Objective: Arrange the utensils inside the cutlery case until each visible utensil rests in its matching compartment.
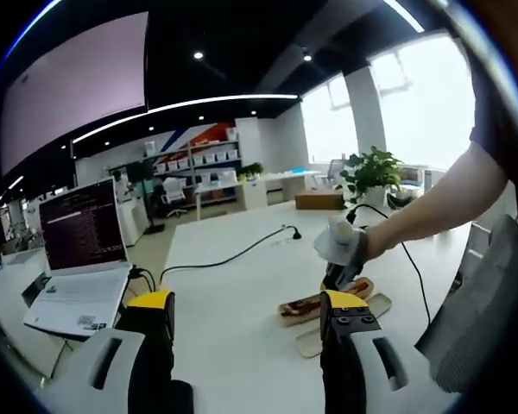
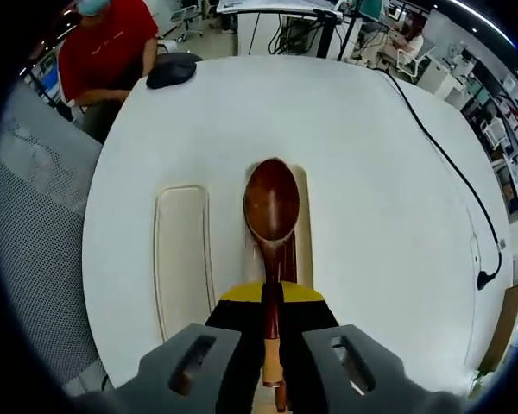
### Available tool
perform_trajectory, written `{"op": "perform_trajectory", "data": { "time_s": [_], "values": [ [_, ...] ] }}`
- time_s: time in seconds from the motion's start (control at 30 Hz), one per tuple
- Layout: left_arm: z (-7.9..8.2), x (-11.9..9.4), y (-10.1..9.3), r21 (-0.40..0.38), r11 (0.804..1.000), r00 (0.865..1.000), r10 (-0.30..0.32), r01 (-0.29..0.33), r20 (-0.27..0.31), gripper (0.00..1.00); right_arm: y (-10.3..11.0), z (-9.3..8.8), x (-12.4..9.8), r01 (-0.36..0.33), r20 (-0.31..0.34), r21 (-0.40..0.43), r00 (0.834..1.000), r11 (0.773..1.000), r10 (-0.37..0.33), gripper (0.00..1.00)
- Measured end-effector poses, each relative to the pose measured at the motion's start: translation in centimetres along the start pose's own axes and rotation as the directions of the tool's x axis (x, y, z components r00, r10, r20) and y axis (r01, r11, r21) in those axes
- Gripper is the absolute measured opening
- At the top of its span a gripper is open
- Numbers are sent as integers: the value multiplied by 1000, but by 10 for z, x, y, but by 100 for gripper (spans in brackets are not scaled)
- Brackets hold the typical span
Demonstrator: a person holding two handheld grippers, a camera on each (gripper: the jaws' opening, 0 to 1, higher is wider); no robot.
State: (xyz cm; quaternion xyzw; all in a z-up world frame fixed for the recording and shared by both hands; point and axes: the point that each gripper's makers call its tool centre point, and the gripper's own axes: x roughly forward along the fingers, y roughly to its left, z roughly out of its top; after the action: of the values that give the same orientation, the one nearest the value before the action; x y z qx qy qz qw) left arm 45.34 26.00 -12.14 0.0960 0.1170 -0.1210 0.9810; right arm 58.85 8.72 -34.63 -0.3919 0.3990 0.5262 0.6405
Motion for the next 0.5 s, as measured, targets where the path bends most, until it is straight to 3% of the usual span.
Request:
{"op": "perform_trajectory", "data": {
  "time_s": [0.27,0.5],
  "values": [
    [0,1,1,-3,1000,1000,2,-2,-5,71,-5,-2,4,13,4,-13,1000,1000,-13,1],
    [-1,3,-2,8,1000,1000,-11,11,-13,71,-4,-3,6,-2,13,27,1000,1000,2,2]
  ]
}}
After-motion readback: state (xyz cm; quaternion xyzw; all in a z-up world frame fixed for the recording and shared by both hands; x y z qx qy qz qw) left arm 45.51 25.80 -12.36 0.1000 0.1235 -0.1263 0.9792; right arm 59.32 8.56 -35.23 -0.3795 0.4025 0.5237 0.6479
